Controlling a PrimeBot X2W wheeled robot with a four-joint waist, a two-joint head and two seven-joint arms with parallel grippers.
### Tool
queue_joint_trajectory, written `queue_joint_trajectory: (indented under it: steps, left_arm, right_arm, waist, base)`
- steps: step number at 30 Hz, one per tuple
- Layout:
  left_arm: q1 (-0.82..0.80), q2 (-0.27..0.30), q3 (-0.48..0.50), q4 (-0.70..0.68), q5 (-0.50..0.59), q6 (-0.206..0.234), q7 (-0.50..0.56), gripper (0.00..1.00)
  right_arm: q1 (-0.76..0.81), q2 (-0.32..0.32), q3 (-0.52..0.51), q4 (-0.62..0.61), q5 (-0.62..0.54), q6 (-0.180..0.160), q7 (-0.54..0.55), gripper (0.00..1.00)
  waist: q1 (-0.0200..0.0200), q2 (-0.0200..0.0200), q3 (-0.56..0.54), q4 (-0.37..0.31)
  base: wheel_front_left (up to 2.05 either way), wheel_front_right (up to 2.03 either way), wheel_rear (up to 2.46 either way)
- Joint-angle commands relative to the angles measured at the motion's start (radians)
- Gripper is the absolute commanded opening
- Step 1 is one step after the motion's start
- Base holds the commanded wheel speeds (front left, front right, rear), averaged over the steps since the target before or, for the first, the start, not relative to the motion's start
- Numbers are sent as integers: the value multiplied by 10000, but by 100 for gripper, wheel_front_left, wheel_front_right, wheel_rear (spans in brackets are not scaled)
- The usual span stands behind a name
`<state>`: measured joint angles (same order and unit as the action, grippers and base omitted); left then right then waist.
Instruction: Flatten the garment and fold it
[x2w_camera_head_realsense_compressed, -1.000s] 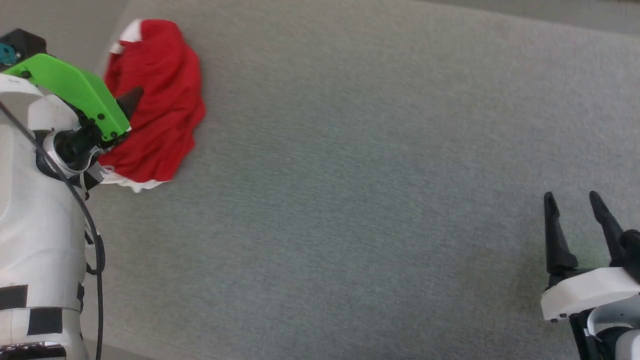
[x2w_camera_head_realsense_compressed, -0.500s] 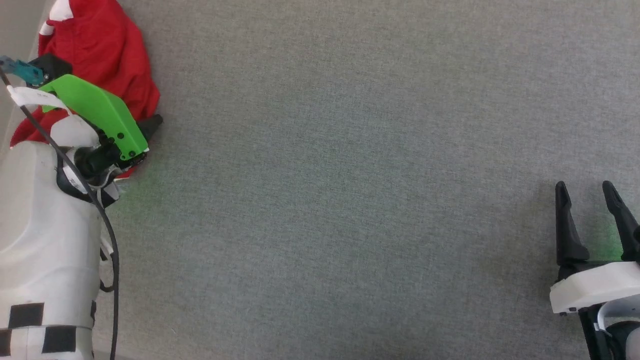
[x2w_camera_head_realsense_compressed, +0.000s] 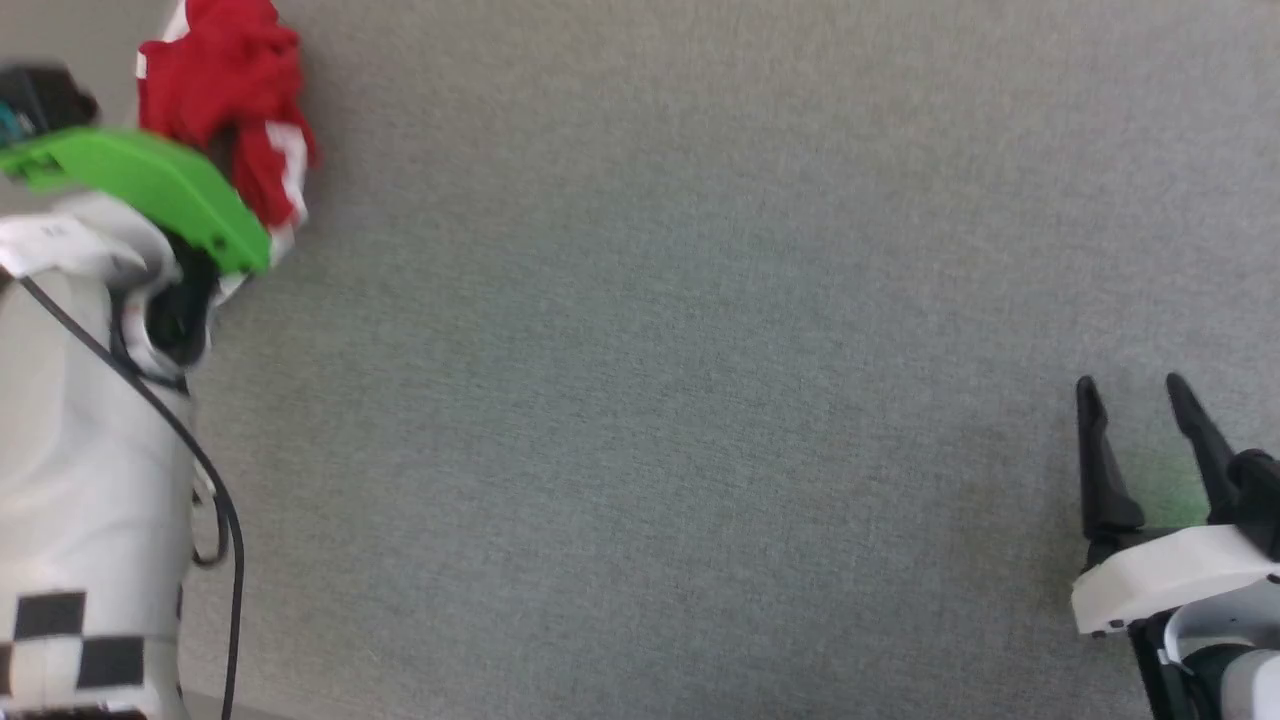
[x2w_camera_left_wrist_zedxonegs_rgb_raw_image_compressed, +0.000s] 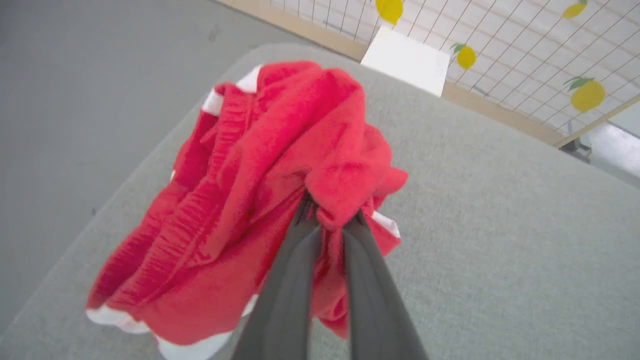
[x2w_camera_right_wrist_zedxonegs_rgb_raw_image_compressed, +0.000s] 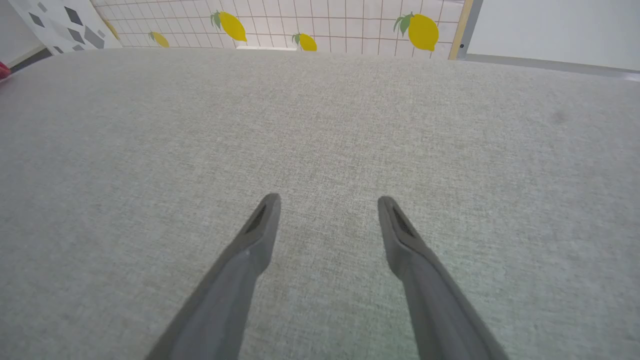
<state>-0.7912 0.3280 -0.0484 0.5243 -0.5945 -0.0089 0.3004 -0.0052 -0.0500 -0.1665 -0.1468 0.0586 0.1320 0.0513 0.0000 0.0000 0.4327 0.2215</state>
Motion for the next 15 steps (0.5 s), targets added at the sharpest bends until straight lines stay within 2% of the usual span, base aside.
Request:
queue_joint_trajectory:
  steps: [1,9,11,15]
  left_arm:
    - [-372,119,-23,-153,152,-125,-362,0]
    - [-1968,337,-846,-970,949,-729,-1281,0]
    - [-2380,298,-1109,-1242,1005,-875,-1318,0]
    - [-2936,-137,-1673,-1842,792,-1058,-1214,0]
  right_arm:
    - [-133,-3,68,126,104,-13,-102,100]
    - [-113,-3,473,1009,635,-13,-558,100]
    - [-98,-3,563,1250,768,-13,-696,100]
    - [-36,-3,608,1704,992,-13,-960,100]
  waist:
    - [0,0,-581,77]
    - [0,0,-1821,-454]
    - [0,0,-2106,-731]
    - [0,0,-2586,-1335]
  base:
    - [0,0,0]
    - [0,0,0]
    - [0,0,0]
    - [0,0,0]
